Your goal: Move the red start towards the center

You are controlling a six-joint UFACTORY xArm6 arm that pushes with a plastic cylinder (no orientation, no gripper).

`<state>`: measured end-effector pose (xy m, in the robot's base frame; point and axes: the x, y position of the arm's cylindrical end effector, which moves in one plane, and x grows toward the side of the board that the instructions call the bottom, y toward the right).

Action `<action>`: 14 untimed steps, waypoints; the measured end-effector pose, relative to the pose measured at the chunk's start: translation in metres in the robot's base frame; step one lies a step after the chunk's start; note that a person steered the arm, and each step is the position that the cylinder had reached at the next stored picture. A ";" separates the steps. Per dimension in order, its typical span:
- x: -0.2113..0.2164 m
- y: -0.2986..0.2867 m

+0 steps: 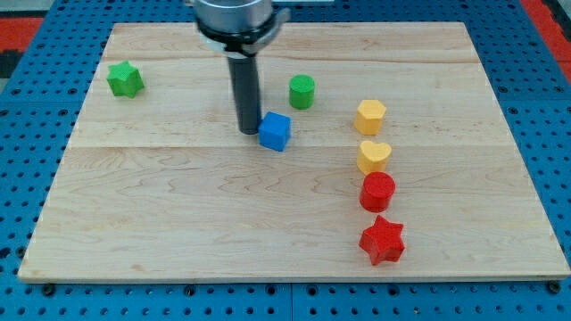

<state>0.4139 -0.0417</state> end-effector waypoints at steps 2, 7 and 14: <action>0.170 -0.023; 0.204 0.192; 0.172 0.173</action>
<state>0.5857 0.1316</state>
